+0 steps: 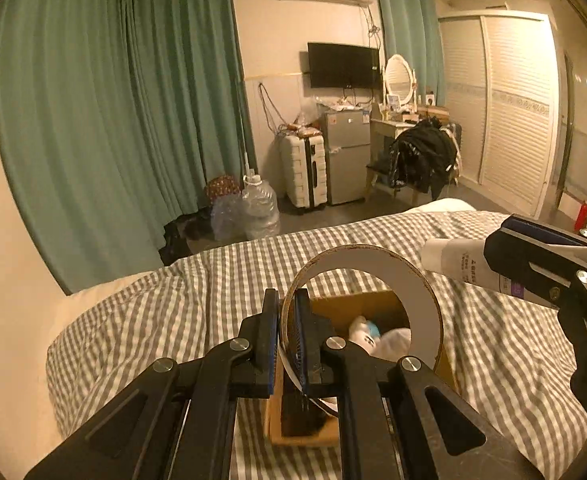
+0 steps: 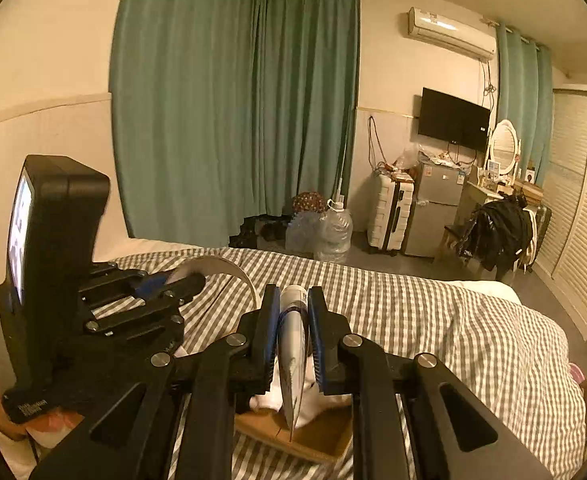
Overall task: Organize objects
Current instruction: 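Carry the tape roll and white tube into the box and open both grippers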
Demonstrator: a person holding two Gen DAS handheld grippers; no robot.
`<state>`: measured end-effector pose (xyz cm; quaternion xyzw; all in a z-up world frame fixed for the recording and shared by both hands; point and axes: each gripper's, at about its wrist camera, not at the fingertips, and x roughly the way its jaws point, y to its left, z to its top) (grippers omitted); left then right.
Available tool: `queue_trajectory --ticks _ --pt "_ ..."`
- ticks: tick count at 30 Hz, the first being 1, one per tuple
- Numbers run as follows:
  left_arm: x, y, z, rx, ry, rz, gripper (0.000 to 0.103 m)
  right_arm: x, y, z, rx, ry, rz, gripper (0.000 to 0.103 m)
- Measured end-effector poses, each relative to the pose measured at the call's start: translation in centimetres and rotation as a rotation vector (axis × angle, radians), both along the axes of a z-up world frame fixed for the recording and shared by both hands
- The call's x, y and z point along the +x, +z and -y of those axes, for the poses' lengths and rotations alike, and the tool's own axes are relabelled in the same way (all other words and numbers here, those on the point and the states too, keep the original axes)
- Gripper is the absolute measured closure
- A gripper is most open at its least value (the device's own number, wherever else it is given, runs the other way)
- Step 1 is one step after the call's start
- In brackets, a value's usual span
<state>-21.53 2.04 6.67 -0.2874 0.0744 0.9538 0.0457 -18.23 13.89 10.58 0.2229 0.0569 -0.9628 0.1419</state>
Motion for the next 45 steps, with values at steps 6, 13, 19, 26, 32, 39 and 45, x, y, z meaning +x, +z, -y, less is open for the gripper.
queue_trajectory --ticks 6,13,19,26,32,39,45 --pt "-5.6 -5.6 -1.4 -0.047 0.000 0.081 0.095 -7.0 -4.2 -0.6 -0.033 0.008 0.107 0.089" --pt "-9.1 -12.8 -2.4 -0.086 -0.010 0.190 0.095 -12.4 -11.0 -1.9 -0.041 0.002 0.238 0.089" --pt "-10.4 -15.6 -2.5 -0.101 -0.014 0.236 0.095 -14.7 -15.2 -2.8 -0.069 -0.001 0.339 0.089" --pt "-10.9 -16.3 -2.9 -0.109 -0.041 0.258 0.095 -15.3 -17.0 -2.8 -0.064 0.001 0.398 0.089" --pt "-10.2 -16.3 -3.0 -0.091 -0.064 0.276 0.093 -14.8 -17.4 -3.2 -0.093 0.003 0.427 0.089" --pt "-9.3 -16.3 -3.5 -0.050 -0.095 0.319 0.041 -14.0 -16.7 -4.1 -0.087 -0.058 0.423 0.044" --pt "-7.9 -15.2 -3.4 -0.002 -0.119 0.298 0.014 -13.5 -15.8 -5.7 -0.100 -0.098 0.426 0.041"
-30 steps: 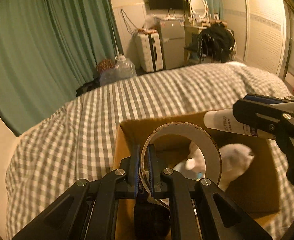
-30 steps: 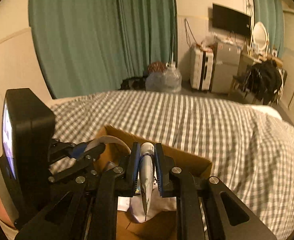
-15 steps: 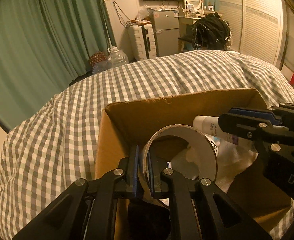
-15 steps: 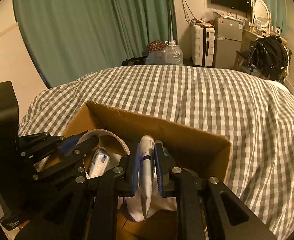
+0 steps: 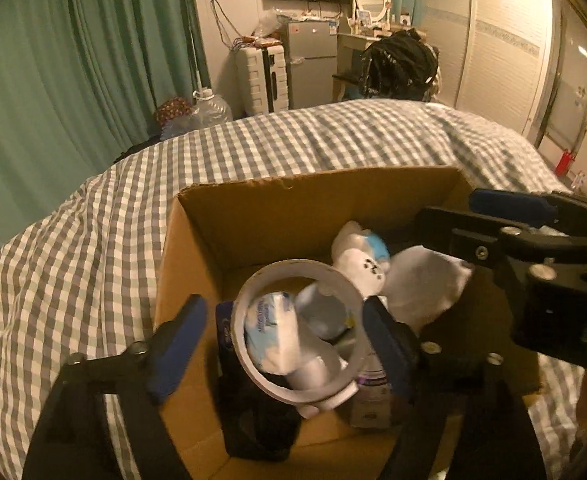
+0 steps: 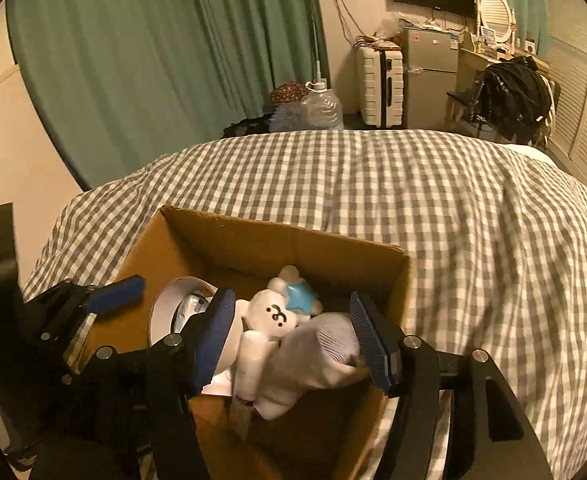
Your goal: Organize objects
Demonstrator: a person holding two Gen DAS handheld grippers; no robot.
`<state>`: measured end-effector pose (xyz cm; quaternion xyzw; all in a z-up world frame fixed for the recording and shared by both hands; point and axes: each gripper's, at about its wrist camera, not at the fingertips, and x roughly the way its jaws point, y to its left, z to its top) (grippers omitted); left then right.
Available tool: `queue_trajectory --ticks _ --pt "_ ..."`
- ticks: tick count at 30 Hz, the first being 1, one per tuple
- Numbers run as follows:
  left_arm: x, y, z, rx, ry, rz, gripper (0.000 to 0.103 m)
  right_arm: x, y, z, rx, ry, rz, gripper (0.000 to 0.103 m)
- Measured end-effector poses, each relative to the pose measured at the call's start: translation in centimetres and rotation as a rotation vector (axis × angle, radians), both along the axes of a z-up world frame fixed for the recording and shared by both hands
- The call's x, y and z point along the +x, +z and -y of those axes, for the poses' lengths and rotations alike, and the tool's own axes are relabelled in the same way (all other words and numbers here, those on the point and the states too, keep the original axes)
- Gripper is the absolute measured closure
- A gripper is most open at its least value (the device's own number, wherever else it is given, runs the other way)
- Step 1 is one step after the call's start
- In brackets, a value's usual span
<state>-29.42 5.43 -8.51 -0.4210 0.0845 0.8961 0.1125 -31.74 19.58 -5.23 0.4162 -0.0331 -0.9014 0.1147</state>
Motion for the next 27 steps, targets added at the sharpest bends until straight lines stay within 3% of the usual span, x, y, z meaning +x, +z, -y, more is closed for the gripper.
queue_trajectory --ticks 5,12,27 --pt "0.3 1.7 0.4 0.028 0.029 -0.029 0.010 0.3 1.5 -0.3 0.043 -0.061 -0.035 0.040" --pt "1.6 6.7 1.9 0.086 0.088 -0.116 0.010 2.0 6.3 -0.3 0.025 -0.096 -0.134 0.021" --pt "11.8 19.3 4.1 0.137 0.131 -0.377 0.001 13.7 18.9 -1.3 0.005 -0.141 -0.380 0.004"
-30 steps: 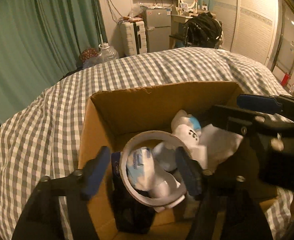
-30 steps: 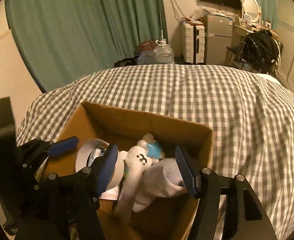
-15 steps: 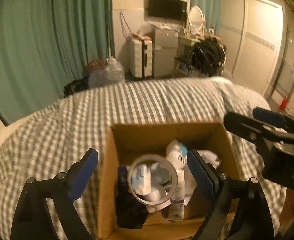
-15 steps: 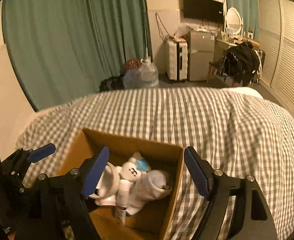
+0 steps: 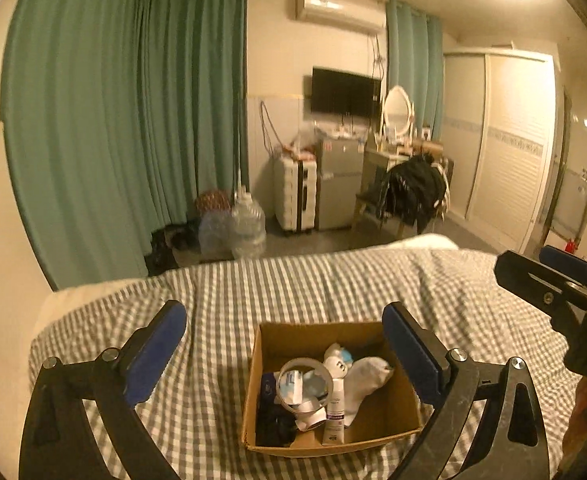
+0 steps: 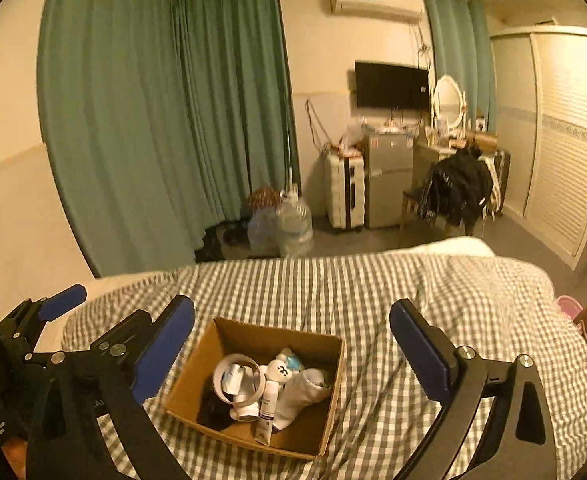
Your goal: Organize objects
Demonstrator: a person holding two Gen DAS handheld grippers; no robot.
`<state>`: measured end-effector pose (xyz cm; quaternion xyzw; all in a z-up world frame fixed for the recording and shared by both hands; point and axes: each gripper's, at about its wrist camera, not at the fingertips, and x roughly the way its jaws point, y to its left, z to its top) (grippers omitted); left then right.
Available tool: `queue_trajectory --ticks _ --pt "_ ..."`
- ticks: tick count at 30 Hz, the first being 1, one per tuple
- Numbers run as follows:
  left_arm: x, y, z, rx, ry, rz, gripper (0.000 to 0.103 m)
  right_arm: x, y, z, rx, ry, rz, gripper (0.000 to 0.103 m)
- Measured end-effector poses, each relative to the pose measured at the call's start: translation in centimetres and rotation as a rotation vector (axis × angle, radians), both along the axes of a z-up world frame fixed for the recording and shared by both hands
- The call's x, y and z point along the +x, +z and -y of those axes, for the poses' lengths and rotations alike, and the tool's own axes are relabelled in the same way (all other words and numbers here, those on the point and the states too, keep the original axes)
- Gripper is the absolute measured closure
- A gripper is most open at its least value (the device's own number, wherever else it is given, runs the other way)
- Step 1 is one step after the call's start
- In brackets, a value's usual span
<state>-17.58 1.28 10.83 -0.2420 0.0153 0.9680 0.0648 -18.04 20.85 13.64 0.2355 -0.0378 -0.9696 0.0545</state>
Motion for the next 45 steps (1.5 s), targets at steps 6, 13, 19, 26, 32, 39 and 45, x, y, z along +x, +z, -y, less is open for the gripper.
queue_trajectory --ticks 6,13,19,26,32,39,45 --pt "5.5 3.9 -0.1 -0.025 -0.008 -0.124 0.000 5.8 3.3 -0.5 0.011 0.000 -0.097 0.002" --pt "11.5 6.0 0.2 -0.023 -0.034 -0.250 0.000 12.1 4.8 -1.6 0.041 -0.024 -0.205 0.001" --pt "15.8 5.1 0.8 0.018 -0.012 -0.309 0.000 15.9 2.8 -1.6 0.076 -0.051 -0.260 0.001" --pt "19.3 2.1 2.0 0.033 0.048 -0.371 0.000 18.9 -1.2 -0.6 0.130 -0.062 -0.330 0.001" --pt "18.9 -3.5 2.0 0.040 0.084 -0.310 0.000 17.9 -7.5 -0.2 0.118 -0.050 -0.319 0.001" --pt "17.5 -9.7 1.3 0.003 0.087 -0.246 0.000 15.7 -13.1 0.7 0.136 -0.038 -0.256 0.001" --pt "16.7 -11.1 1.5 0.015 0.092 -0.196 0.000 15.4 -13.8 0.2 0.116 -0.051 -0.238 0.001"
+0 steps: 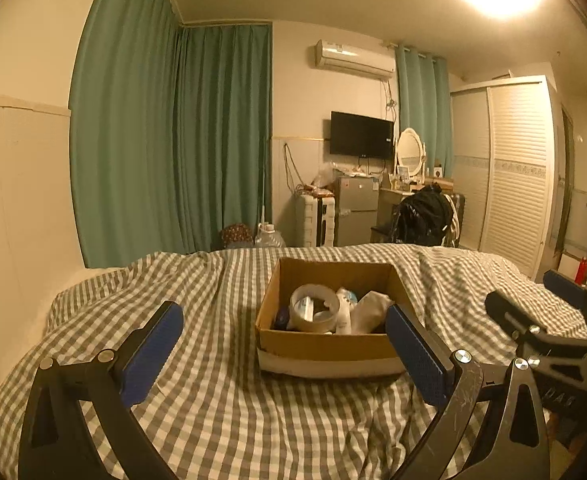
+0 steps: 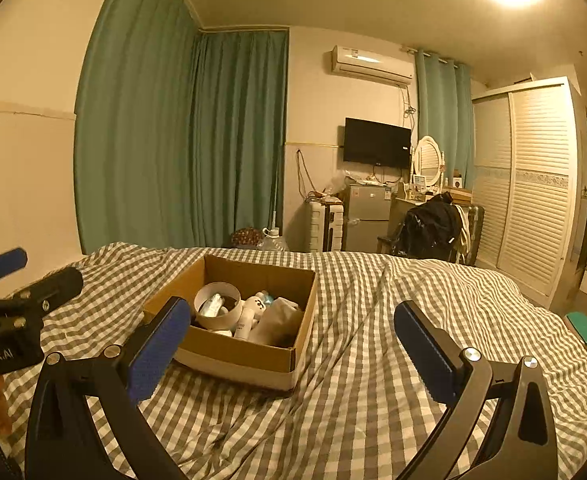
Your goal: Organize objects
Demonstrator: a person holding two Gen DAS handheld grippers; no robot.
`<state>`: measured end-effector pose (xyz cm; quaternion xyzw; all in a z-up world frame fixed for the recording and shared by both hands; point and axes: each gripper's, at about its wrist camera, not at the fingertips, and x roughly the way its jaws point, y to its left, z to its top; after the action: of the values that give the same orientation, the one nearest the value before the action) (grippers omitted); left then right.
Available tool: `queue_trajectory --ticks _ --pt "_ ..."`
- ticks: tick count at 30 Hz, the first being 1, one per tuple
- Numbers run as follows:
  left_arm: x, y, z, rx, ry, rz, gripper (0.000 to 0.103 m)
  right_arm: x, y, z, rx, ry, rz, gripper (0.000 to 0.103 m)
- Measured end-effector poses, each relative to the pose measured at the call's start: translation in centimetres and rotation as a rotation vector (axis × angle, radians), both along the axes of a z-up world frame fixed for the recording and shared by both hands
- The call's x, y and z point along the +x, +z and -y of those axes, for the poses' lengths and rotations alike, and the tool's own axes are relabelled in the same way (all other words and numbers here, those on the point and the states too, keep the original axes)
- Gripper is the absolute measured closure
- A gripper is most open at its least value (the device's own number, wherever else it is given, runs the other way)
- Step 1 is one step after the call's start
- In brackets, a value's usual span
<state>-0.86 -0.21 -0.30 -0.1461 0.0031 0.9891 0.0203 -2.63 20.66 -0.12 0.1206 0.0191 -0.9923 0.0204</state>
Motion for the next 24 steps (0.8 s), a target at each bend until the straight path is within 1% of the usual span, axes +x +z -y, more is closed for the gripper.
queue_trajectory --ticks 6,24 --pt "0.0 -0.2 0.3 0.009 0.008 0.021 0.000 -0.1 0.0 -0.4 -0.012 -0.019 0.011 0.001" --pt "-0.1 -0.1 0.3 0.005 0.001 0.027 0.000 -0.3 -0.5 0.7 0.006 -0.024 0.024 0.001"
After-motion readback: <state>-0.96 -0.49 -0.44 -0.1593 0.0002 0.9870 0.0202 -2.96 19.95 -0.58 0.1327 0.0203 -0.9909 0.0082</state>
